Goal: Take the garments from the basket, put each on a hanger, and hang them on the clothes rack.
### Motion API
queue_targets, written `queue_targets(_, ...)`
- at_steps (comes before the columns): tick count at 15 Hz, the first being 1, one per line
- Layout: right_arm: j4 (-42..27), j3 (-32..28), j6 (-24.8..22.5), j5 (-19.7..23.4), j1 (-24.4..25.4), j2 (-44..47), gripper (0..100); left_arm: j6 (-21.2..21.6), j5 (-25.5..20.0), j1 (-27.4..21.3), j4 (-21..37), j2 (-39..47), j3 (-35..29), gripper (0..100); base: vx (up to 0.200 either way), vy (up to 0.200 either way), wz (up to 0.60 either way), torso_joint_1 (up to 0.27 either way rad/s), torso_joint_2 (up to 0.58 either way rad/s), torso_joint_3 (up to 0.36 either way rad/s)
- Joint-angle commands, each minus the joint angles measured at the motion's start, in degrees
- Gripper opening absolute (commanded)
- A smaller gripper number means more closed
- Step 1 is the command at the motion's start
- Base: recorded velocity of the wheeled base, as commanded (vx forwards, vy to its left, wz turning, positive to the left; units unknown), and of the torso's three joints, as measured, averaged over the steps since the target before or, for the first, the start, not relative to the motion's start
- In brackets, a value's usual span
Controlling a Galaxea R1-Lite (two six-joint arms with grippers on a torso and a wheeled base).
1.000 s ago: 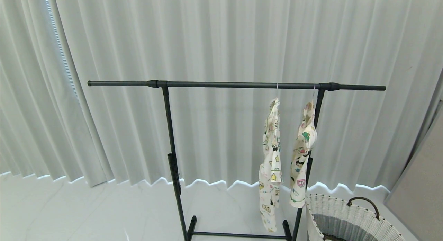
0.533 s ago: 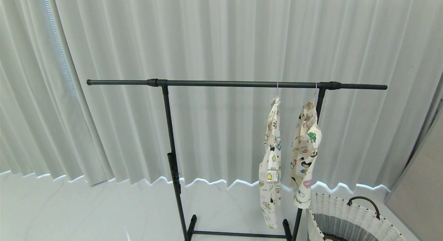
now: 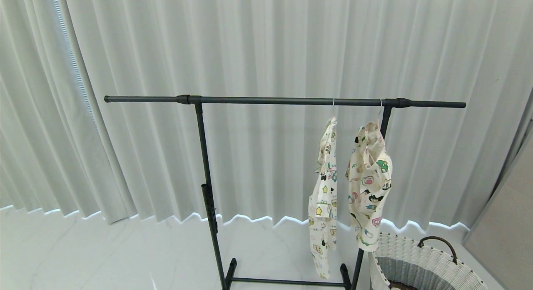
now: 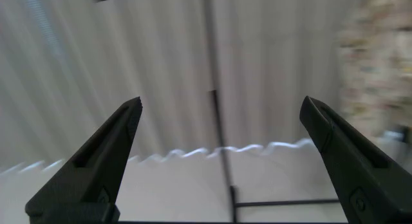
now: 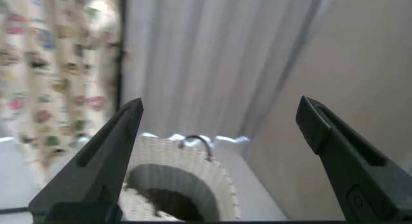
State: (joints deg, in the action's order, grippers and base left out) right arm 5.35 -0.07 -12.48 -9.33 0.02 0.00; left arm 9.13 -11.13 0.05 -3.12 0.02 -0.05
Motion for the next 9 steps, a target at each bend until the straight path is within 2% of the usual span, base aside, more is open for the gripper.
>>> queue_targets(1,-0.2,0.1,1.2,0.6,0.0,0.0,100,-3.8,-3.6,0.0,1.9,0.1,-0.2,100,0.000,0.000,0.00,0.000,0.00,0.000)
queue_targets(2,-0.3,0.1,2.4,0.5,0.1,0.0,100,-4.9,-3.9,0.0,2.8,0.1,-0.5,100,0.000,0.000,0.00,0.000,0.00,0.000)
queue_targets(3,-1.0,0.1,5.0,0.2,0.0,0.0,100,-5.4,-2.6,0.0,2.7,0.1,-0.5,100,0.000,0.000,0.00,0.000,0.00,0.000)
queue_targets(4,-1.0,0.1,5.5,0.0,0.1,0.0,100,-5.2,-1.3,0.0,2.7,0.1,-0.5,100,0.000,0.000,0.00,0.000,0.00,0.000)
queue_targets(5,-1.2,0.1,5.9,-0.1,0.0,0.0,100,-3.7,6.0,0.0,2.6,0.0,-0.5,100,0.000,0.000,0.00,0.000,0.00,0.000)
queue_targets(6,-1.2,0.1,5.7,0.1,0.0,0.0,100,-2.7,9.0,0.0,2.3,0.0,-0.3,100,0.000,0.000,0.00,0.000,0.00,0.000)
queue_targets(8,-1.2,0.1,5.6,0.6,0.1,0.0,100,4.8,10.6,0.0,0.8,0.0,0.0,100,0.000,0.000,0.00,0.000,0.00,0.000)
queue_targets(9,-1.2,0.1,5.9,1.9,0.1,0.0,100,5.5,9.6,0.0,0.8,0.0,0.0,100,0.000,0.000,0.00,0.000,0.00,0.000)
